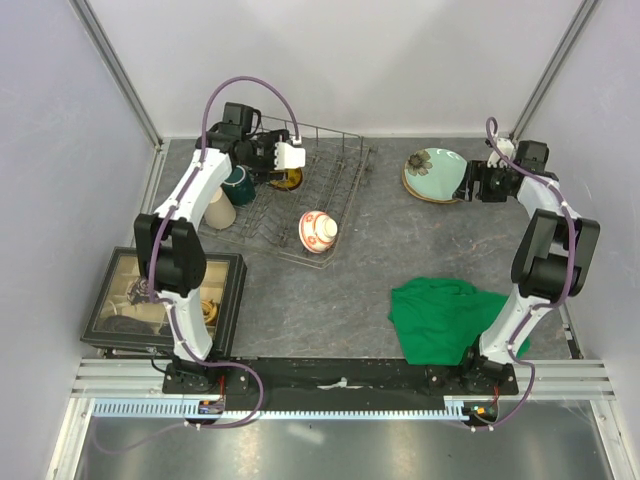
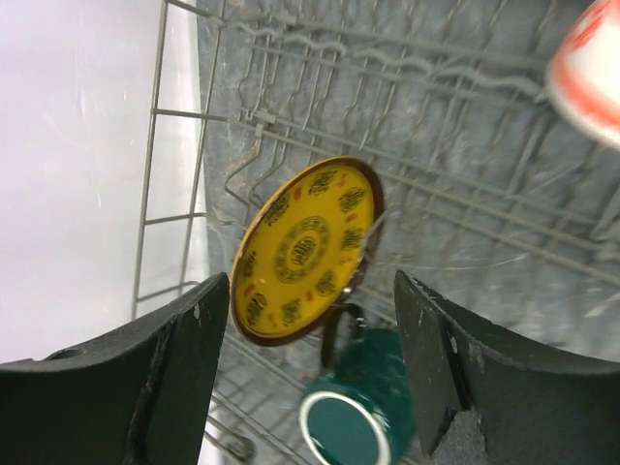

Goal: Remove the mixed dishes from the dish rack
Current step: Pick up the plate from the dish rack.

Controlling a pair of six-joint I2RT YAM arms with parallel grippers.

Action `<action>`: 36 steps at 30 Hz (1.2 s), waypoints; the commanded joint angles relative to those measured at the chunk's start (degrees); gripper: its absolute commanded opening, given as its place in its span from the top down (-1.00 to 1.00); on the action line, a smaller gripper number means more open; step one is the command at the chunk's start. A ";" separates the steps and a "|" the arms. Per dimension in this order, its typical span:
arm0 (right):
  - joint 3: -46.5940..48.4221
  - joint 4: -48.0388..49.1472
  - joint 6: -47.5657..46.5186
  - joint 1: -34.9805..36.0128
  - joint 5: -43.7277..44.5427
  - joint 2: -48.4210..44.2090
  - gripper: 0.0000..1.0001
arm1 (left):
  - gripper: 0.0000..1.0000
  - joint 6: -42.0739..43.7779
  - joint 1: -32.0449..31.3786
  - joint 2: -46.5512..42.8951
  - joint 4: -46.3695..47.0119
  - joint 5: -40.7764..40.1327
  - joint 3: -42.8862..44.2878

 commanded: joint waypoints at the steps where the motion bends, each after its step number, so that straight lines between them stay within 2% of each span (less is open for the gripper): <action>1: -3.17 1.49 -3.49 0.14 -2.37 -6.60 -0.67 | -0.51 14.54 0.16 4.10 2.82 -3.44 4.31; 6: -7.39 1.49 -5.42 0.14 -3.69 -9.33 -0.68 | -0.50 20.35 0.16 9.72 3.17 -6.00 9.06; 13: -10.64 1.40 -6.74 0.14 -5.36 -9.86 -0.68 | -0.50 23.34 0.08 16.15 3.17 -7.93 17.76; 27: -12.94 1.40 -6.92 0.14 -6.68 -11.18 -0.68 | -0.45 30.73 0.08 21.86 -1.57 -9.08 23.91; 36: -13.64 1.66 -7.01 0.05 -6.59 -10.74 -0.68 | -0.35 32.66 0.08 22.13 -7.10 -10.48 23.74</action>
